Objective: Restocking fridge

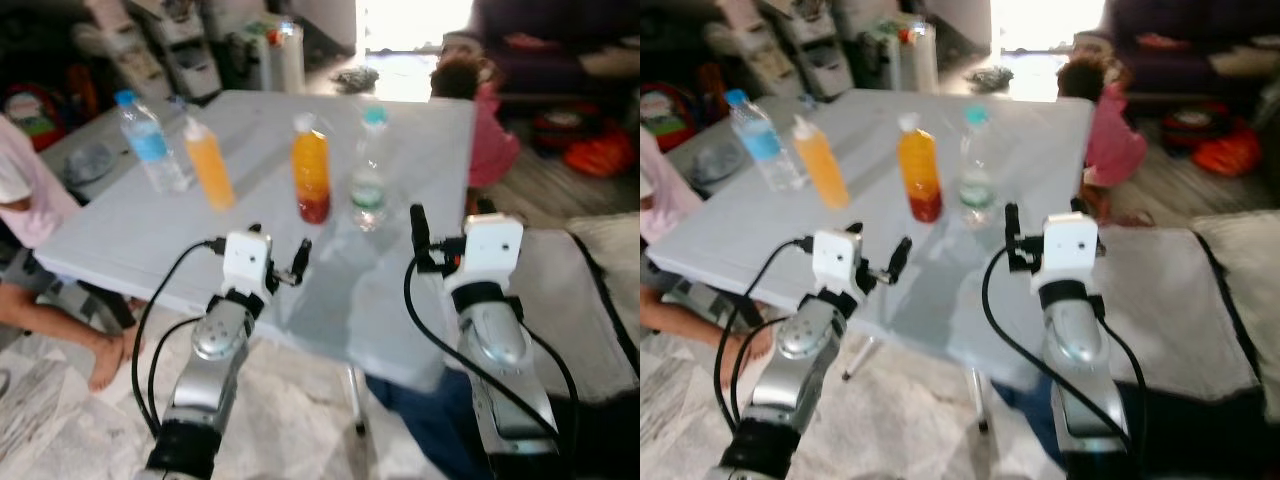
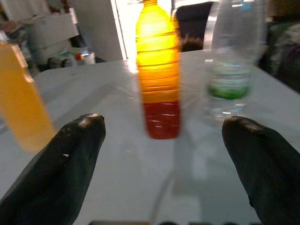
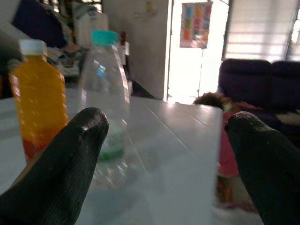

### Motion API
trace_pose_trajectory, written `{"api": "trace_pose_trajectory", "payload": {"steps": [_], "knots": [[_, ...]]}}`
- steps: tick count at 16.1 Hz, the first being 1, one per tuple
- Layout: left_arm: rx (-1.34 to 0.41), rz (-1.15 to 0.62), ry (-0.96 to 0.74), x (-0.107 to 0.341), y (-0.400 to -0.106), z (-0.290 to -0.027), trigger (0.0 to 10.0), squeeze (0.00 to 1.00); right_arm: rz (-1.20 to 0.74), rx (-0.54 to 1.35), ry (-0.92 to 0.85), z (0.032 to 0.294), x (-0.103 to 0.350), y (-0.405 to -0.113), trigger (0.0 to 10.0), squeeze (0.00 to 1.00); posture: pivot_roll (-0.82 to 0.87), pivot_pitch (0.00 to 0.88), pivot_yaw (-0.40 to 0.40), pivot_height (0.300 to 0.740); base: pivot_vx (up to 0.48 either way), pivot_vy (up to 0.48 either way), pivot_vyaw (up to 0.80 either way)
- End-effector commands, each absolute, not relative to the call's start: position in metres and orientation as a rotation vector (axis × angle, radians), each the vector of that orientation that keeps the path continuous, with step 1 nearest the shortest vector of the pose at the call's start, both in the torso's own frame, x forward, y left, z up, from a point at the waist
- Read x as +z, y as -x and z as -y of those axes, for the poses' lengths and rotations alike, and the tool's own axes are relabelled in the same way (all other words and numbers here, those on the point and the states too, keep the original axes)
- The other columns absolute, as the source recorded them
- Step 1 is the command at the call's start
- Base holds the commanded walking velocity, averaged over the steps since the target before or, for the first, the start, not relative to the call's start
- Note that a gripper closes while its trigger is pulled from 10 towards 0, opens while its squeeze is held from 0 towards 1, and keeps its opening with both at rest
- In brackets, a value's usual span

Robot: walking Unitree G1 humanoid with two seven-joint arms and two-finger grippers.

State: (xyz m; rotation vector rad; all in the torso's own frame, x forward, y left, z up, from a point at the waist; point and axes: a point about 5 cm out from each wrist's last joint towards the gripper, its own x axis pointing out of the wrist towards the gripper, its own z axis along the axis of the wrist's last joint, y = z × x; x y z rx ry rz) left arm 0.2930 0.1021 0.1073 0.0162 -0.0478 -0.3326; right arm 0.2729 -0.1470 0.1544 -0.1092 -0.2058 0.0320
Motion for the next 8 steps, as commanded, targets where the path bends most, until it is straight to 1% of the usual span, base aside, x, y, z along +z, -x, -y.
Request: {"api": "trace_pose_trajectory", "payload": {"steps": [1, 3, 8], "knots": [[-0.298, 0.057, -0.034, 0.112, -0.296, -0.112, 10.0, 0.00, 0.226, 0.044, 0.098, 0.142, 0.160, -0.276, 10.0, 0.00, -0.06, 0.035, 0.090, 0.740, 0.401, 0.266, 0.00], [-0.291, 0.091, -0.045, 0.119, -0.295, -0.115, 10.0, 0.00, 0.245, 0.051, 0.120, 0.141, 0.163, -0.276, 10.0, 0.00, -0.05, 0.041, 0.089, 0.740, 0.388, 0.281, 0.00], [-0.278, 0.091, -0.030, 0.116, -0.290, -0.118, 10.0, 0.00, 0.285, 0.095, 0.177, 0.138, 0.172, -0.281, 10.0, 0.00, -0.05, 0.044, 0.093, 0.740, 0.000, 0.000, 0.00]]}}
